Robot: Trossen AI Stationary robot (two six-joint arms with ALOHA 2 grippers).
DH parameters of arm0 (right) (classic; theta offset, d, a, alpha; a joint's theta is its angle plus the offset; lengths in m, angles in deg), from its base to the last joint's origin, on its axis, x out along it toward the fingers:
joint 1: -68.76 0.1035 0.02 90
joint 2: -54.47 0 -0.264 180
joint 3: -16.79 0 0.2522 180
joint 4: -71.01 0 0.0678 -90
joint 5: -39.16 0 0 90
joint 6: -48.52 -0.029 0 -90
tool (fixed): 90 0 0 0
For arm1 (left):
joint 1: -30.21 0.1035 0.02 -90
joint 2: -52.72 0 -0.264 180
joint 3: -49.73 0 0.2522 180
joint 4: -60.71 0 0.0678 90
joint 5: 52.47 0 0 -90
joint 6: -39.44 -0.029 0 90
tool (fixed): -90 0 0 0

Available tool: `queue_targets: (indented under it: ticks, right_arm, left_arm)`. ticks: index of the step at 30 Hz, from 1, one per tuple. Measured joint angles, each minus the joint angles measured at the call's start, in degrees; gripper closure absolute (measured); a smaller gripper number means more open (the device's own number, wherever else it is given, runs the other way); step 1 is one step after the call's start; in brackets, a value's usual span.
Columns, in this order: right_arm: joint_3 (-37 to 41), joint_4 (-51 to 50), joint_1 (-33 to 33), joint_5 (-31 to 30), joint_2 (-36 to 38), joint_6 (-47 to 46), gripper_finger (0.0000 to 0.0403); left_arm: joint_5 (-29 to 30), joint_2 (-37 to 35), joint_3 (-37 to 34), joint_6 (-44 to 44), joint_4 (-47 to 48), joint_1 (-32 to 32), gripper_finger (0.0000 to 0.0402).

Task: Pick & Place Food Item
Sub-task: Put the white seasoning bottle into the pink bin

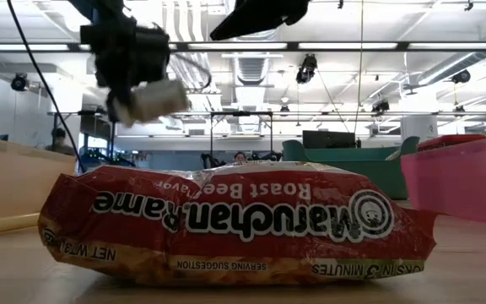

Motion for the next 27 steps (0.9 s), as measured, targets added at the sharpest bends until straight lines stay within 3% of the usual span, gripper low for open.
queue_targets:
  ticks: [6, 18, 23, 27]
  right_arm:
    - [-2.57, 0.11, 2.06, -7.89, 0.00, 5.79, 0.0151]
    - [-7.18, 0.04, 2.61, -7.40, 0.00, 1.20, 0.0151]
    - [-7.18, -2.24, 3.24, -7.62, 0.00, 4.55, 0.0151]
    - [-7.16, -5.53, 4.48, -13.18, 0.00, 14.19, 0.0151]
  left_arm:
    - [-1.87, -0.02, 6.31, 0.84, -0.06, -3.95, 0.0212]
    - [-0.80, -0.02, 10.64, 2.62, -1.58, -9.10, 0.0212]
    - [-0.81, -0.02, 10.64, 14.32, -2.46, -9.10, 0.0212]
    - [-2.20, 0.00, 10.64, 25.59, -3.95, -9.07, 0.0212]
